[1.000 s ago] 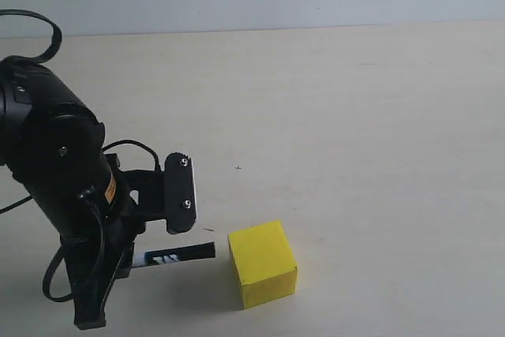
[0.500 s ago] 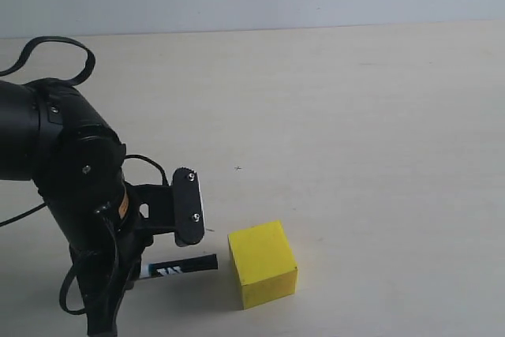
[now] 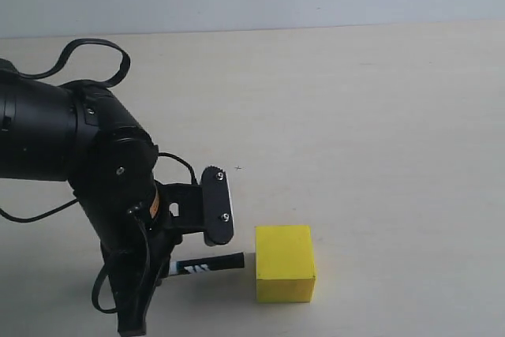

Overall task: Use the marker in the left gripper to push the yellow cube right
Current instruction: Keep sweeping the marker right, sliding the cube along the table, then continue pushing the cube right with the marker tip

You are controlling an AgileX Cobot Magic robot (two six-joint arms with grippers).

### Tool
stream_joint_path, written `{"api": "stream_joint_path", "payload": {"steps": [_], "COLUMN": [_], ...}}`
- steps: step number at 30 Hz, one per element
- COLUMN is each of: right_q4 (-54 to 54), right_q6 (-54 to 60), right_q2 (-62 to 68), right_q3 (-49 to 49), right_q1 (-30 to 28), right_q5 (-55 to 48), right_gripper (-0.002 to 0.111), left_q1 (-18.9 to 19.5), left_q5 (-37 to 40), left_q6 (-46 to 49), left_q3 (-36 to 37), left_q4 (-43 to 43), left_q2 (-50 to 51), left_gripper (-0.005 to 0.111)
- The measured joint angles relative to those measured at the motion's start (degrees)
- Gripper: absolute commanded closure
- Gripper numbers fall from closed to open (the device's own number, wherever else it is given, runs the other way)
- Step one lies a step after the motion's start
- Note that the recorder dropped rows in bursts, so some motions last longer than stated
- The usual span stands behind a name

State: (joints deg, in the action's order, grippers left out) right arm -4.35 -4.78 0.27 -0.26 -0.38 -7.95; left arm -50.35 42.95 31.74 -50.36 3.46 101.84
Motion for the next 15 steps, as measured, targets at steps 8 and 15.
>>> {"api": "stream_joint_path", "payload": {"steps": [8,15], "right_q4": [0.00,0.00], "right_q6": [0.00,0.00], "right_q2": [0.00,0.00], "right_q3": [0.00,0.00], "right_q1": [0.00,0.00], "right_q5": [0.00,0.00], "right_gripper": [0.108,0.108], "left_q1": [0.66,4.14], "left_q5": [4.52,3.89], "left_q6": [1.15,7.24], "left_q3": [0.00,0.00], "left_q4": [5.87,2.05], "left_q2": [0.00,0.00], "left_gripper": [0.107,0.107]}}
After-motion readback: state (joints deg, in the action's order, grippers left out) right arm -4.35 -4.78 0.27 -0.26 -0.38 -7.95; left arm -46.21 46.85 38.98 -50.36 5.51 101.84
